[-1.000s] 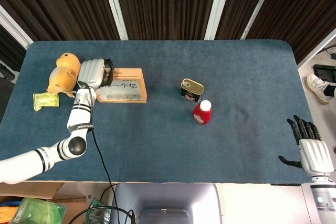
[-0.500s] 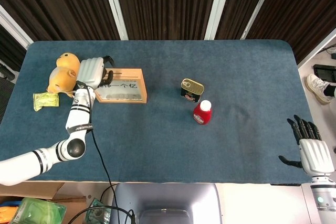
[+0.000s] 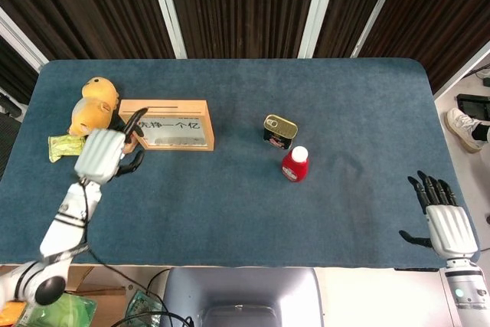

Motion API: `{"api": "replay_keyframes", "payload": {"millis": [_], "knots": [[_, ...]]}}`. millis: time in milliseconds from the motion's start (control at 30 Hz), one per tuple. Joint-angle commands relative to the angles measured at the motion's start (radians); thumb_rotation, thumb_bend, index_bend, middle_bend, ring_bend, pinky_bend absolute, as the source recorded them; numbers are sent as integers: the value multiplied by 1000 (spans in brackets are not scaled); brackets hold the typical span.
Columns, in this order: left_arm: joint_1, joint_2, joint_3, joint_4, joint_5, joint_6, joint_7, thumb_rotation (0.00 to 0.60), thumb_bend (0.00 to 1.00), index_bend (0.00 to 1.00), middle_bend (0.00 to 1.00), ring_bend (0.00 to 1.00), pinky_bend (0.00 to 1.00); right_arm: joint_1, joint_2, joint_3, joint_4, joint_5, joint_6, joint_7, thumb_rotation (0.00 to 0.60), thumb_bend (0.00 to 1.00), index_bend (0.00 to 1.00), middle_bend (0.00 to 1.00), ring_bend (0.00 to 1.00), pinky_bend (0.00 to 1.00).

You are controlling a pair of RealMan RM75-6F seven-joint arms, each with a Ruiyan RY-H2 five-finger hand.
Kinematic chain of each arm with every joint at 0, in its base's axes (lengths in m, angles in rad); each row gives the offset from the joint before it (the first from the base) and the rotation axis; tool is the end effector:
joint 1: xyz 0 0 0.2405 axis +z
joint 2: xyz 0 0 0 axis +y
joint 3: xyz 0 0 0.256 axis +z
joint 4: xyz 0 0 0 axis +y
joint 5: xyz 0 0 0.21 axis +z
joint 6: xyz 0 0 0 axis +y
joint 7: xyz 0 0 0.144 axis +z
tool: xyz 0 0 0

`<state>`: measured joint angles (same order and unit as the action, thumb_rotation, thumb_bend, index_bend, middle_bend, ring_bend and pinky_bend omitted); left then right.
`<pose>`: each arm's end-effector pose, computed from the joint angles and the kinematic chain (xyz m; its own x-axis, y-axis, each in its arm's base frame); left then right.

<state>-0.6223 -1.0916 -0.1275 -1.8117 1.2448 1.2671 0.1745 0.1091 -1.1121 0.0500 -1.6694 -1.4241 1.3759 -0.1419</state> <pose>-0.1666 0.3185 0.1395 0.3733 -0.0048 0.9277 0.8795 -0.3163 -0.3556 -0.3110 -0.1865 0.1450 0.4659 -0.1111 0.8778 -0.8818 0.0236 0.4710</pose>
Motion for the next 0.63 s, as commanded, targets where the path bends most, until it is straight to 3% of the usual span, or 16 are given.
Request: {"api": "replay_keyframes", "payload": {"millis": [33,100,200,333,633], "knots": [[318,49,276,74,318,259,-177,600,370,0,0,0,64,1,-14,-10,-5,-12,0,-30,600,156,0,0,0,33],[407,-25,297,185,330,344,-151,600,371,0,0,0,42,0,-23,-16,-10,-24,5,-48,600,156,0,0,0,34],[493,-116,271,289,290,429,-157,600,369,0,0,0,27,-2,-34,-20,-13,-35,14,-66,600,156,0,0,0,34],[501,-96,261,315,336,449,-244,600,365,0,0,0,19,-9,-47,-29,-16,-56,33,-82,600,156,0,0,0,38],[498,-83,240,335,377,413,-273,600,366,0,0,0,19,-15,-51,-27,-6,-46,39,-101,600,156,0,0,0,38]]}}
